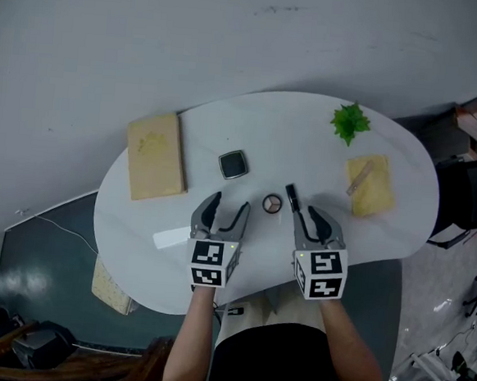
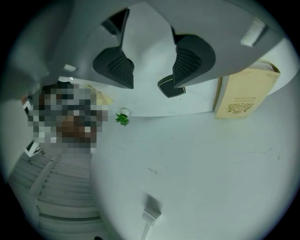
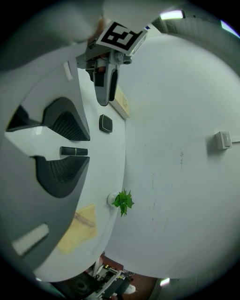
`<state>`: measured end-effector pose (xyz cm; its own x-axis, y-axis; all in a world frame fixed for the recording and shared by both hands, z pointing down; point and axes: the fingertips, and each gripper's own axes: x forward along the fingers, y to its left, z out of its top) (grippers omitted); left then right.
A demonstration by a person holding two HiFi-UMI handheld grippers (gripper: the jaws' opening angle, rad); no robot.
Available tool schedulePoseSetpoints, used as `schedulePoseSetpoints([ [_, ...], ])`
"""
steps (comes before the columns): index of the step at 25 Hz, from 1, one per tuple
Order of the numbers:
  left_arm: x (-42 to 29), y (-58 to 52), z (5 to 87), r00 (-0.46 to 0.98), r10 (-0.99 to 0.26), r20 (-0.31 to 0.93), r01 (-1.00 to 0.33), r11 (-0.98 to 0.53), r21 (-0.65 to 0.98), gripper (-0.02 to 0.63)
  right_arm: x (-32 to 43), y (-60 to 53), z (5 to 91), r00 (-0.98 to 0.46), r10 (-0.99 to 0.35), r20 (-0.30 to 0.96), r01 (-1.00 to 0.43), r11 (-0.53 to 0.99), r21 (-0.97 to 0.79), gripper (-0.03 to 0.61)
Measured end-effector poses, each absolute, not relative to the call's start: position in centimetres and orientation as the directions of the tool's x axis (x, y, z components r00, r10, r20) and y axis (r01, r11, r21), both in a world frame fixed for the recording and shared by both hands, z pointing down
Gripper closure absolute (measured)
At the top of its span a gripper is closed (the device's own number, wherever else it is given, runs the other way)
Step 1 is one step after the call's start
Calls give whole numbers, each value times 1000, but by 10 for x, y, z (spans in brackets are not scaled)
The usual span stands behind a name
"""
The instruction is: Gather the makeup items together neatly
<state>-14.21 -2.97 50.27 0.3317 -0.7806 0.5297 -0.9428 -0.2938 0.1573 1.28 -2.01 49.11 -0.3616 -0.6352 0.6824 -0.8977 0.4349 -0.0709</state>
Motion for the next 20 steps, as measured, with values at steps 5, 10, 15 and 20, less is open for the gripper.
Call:
schedulePoseSetpoints([
  [5,-143,-47,514,290,-786,545,-957,-239,165,321,14,-25,486,-368,-627,686,-894,441,-76,466],
  [10,-141,-65,526,243,-796,555,-970,-185,159,263,19,-32,482,-381,-617,688,-885,458,-80,466],
  [15,-141,-82,539,178,-797,577,-983,-121,137,224,24,-36,483,-391,-601,697,-875,477,-81,466],
  [20,-147,-96,551,101,-786,610,-992,-32,123,206,31,-41,482,-399,-584,706,-865,496,-78,466],
])
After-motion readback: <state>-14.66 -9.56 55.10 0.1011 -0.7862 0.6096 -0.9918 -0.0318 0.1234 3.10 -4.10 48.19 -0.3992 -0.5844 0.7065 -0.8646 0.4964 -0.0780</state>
